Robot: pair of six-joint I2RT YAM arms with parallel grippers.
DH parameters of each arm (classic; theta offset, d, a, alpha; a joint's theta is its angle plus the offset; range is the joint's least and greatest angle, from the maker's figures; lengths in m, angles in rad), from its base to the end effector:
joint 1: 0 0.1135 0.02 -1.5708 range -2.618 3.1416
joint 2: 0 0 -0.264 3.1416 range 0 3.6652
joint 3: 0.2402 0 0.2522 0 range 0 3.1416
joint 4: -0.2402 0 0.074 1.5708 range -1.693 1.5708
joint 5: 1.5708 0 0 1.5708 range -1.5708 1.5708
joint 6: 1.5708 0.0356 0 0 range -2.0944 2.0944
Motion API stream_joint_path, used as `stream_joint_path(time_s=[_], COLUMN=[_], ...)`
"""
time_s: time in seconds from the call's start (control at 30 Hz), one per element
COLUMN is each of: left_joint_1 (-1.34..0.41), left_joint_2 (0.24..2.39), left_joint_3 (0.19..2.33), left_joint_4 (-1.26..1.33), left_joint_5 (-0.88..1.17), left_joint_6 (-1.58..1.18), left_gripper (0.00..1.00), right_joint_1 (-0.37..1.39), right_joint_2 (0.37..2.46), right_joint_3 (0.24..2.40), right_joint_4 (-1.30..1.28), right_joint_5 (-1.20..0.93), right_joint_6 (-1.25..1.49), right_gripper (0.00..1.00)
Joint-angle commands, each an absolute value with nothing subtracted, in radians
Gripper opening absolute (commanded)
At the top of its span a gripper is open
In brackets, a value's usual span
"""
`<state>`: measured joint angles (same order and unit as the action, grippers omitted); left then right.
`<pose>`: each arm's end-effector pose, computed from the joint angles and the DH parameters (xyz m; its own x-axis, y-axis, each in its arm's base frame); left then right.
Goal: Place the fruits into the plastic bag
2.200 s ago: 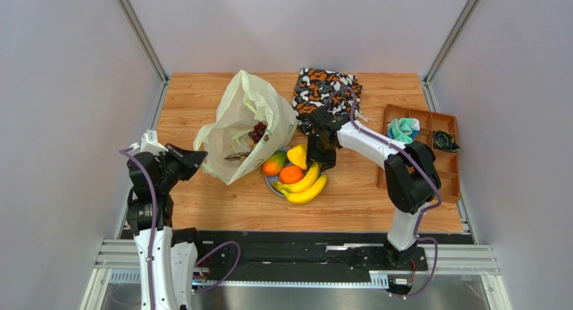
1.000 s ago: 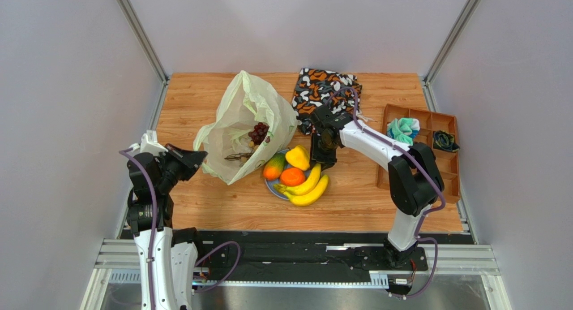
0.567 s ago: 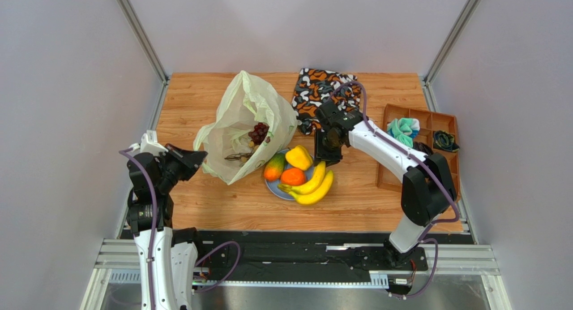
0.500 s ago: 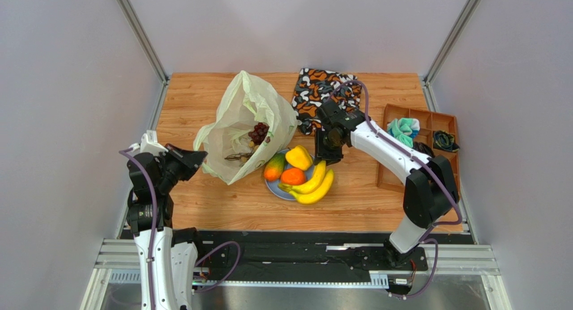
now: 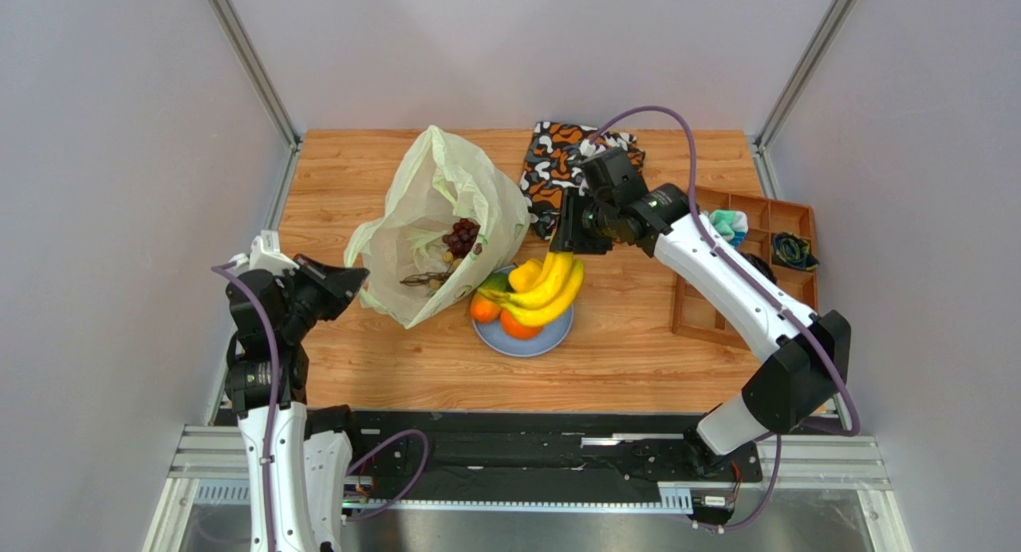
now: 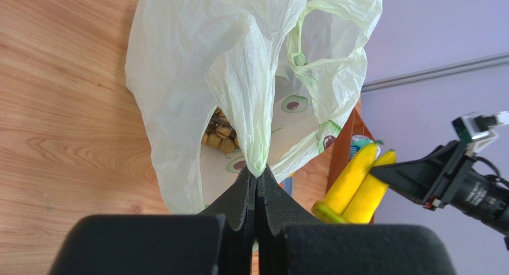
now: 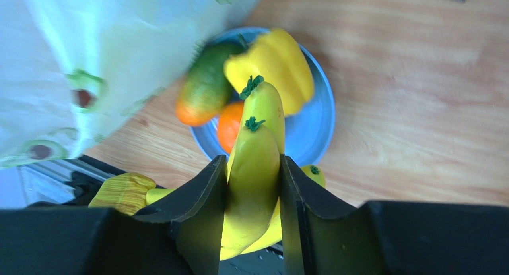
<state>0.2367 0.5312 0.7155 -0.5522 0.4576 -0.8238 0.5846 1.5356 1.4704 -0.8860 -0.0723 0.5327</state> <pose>0.1214 0.0131 0.3130 -0.3772 -0.7681 -0.5174 -0.1272 0.5963 -0.7926 0.2676 0.1802 0.3321 -0.8821 0.0236 -0.4704 -0.1595 0.9247 0.3456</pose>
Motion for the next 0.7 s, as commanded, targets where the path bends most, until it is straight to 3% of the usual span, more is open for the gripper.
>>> stream_joint_path(time_s=[0.0,0.3,0.67], left_joint_1=[0.235,0.235,0.235], left_joint_2=[0.534,0.534,0.543], left_joint_3=[0.762,0.773,0.773], left_joint_4=[-0.538,-0.554,-0.543], left_joint_5=[0.457,0.468,0.471], left_joint_6=[-0.815,-0.816,-0.819], left_gripper=[0.00,0.00,0.00], right_joint_1=[0.598,0.686,0.871], right_joint_2=[1.477,1.594,1.862], right_joint_3=[1.575,1.796,2.115], right_joint_4=[-0.732,-0.591,-0.620], right_joint_5=[-0.101,-0.057,0.092], right_joint_6=[0.517,0.450,0.282], right_gripper=[0.00,0.00,0.00])
